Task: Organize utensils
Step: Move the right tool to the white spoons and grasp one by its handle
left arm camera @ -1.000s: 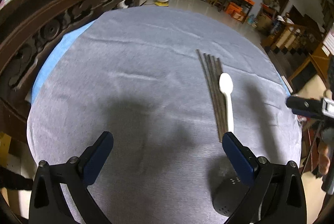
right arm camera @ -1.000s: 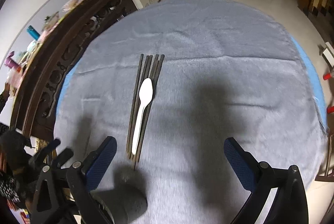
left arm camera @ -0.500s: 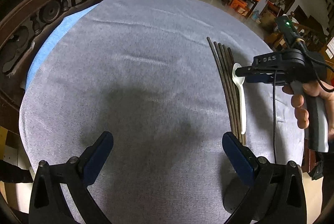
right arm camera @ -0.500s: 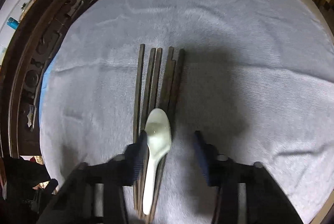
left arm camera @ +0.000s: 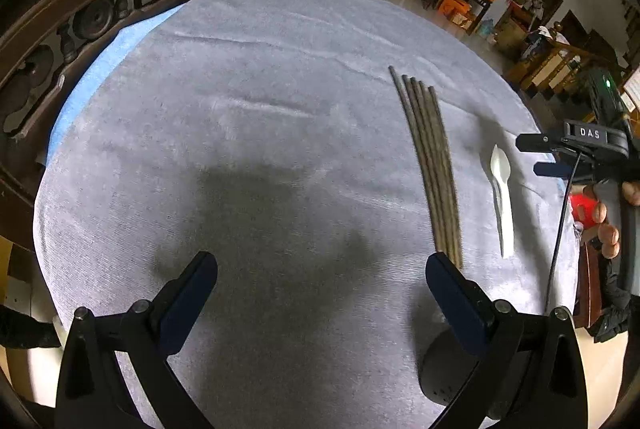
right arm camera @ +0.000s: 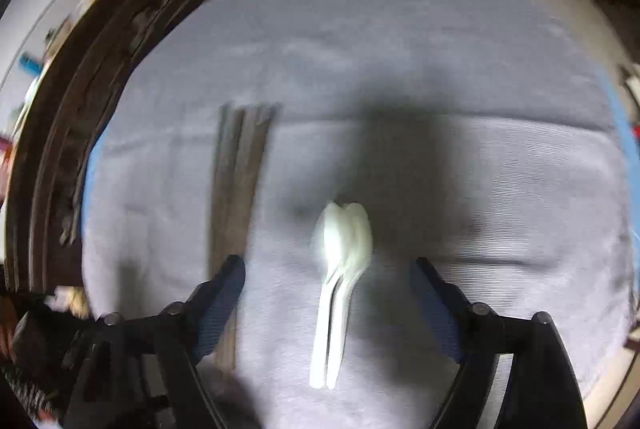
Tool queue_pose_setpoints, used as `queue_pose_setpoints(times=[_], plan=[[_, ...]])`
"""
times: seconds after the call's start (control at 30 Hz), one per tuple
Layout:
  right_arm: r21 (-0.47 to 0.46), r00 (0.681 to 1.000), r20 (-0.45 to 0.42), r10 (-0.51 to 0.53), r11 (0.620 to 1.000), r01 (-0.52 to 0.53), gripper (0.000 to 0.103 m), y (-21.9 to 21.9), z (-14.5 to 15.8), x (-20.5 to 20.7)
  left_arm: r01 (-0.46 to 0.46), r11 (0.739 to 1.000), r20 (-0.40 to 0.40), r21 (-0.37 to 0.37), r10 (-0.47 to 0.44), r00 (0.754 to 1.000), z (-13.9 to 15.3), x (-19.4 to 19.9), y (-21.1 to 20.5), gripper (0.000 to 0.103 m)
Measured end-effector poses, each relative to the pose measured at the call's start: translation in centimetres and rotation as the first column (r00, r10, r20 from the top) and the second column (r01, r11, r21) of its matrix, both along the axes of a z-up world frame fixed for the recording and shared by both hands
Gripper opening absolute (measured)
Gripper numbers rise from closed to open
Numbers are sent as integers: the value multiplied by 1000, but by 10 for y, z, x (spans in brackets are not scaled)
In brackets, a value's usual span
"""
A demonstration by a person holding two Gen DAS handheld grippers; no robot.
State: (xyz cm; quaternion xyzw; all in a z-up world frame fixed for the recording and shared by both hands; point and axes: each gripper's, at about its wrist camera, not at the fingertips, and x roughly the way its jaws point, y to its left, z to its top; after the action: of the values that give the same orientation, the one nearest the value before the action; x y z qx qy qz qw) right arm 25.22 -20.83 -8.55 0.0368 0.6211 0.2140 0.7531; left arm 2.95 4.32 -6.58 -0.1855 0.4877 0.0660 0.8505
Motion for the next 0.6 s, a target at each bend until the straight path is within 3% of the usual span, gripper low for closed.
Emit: queue_pose_setpoints(times=[0.1, 0.27, 0.37, 0.43, 0.6], plan=[[40, 996, -22, -82, 996, 83, 87, -29, -3, -7, 4, 1000, -1, 6, -4, 1000, 2, -2, -2, 103], [49, 995, -56, -82, 995, 85, 85, -44, -10, -21, 3, 1000, -3, 11, -3, 1000, 5, -2, -5, 103], [46, 994, -69, -89, 995, 92, 64, -44, -17, -20, 5, 1000, -5, 12, -5, 1000, 4, -1, -7, 103], [12, 992, -89, -93, 995, 95, 43, -38, -24, -17, 6, 1000, -6, 15, -6, 1000, 3, -1, -10, 103], [-48, 991, -113, -75, 996, 70, 38, -16, -38, -11, 5, 1000, -8, 13, -5, 1000, 2, 4, -8, 103]])
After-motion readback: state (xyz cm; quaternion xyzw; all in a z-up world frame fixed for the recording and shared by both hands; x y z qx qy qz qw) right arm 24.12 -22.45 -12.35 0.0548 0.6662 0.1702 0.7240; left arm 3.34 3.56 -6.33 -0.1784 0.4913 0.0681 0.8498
